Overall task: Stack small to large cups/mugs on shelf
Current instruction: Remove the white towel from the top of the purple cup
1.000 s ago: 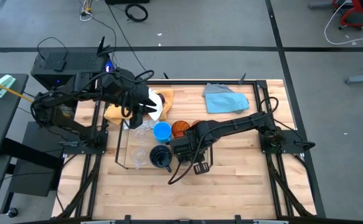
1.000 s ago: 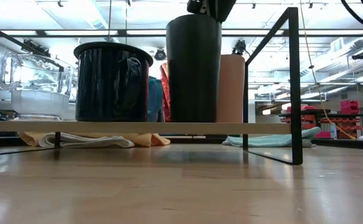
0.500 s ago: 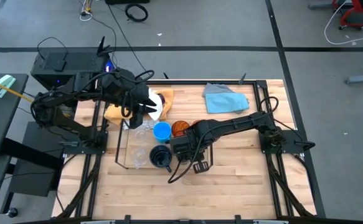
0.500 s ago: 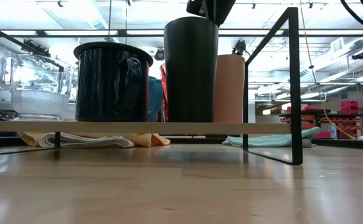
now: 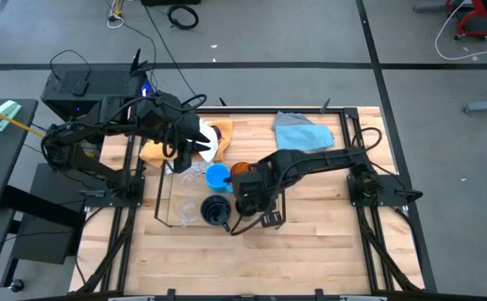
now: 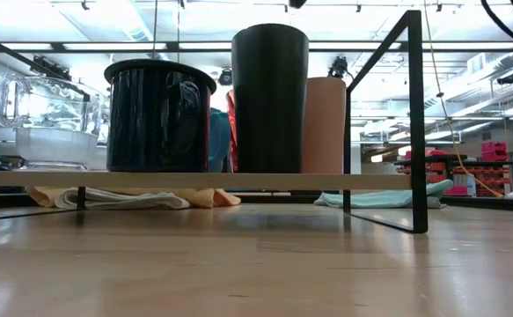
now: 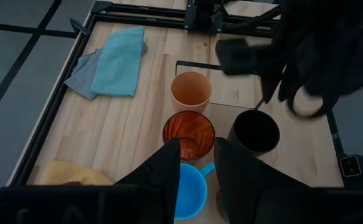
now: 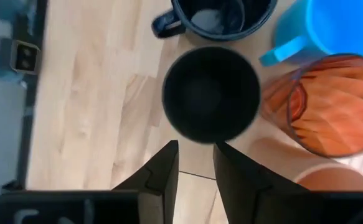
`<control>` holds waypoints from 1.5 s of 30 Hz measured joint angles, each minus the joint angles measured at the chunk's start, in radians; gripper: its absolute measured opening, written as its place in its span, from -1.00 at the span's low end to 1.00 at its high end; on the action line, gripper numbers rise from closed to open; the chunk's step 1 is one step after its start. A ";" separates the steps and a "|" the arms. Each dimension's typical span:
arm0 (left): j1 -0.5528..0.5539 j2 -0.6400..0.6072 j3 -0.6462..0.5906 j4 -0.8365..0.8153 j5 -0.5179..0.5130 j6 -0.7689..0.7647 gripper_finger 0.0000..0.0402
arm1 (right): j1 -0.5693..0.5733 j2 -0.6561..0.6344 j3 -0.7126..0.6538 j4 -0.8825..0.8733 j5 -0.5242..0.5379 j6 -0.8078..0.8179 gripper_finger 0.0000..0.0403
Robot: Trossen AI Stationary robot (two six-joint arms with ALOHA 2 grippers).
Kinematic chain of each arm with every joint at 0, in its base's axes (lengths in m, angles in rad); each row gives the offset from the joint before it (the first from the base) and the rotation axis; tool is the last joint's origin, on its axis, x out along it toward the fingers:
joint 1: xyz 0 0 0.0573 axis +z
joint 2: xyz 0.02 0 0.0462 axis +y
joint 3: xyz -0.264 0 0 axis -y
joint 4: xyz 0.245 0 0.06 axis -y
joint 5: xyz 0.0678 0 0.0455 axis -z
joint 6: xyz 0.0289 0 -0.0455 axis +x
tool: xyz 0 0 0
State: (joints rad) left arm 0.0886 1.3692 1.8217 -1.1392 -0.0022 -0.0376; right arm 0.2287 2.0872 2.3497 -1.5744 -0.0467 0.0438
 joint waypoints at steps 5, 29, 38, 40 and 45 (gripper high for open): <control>0.000 0.000 0.000 0.005 0.000 0.019 -0.47 | -0.002 -0.095 0.000 0.003 0.057 0.061 -0.47; 0.000 0.000 0.000 0.113 0.000 -0.009 -0.52 | -0.124 -1.121 -0.961 0.761 0.256 0.230 -0.47; 0.000 0.041 0.002 0.263 0.000 0.023 -0.50 | -0.054 -1.431 -1.482 1.197 0.230 0.359 -0.47; 0.000 0.065 0.002 0.279 0.000 0.023 -0.51 | -0.039 -1.455 -1.555 1.263 0.228 0.370 -0.47; 0.000 0.136 0.000 0.311 0.000 0.023 -0.50 | -0.016 -1.490 -1.670 1.371 0.229 0.377 -0.47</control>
State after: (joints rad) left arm 0.0883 1.5050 1.8214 -0.8278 -0.0021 -0.0147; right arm 0.2130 0.5972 0.6796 -0.2034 0.1822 0.4209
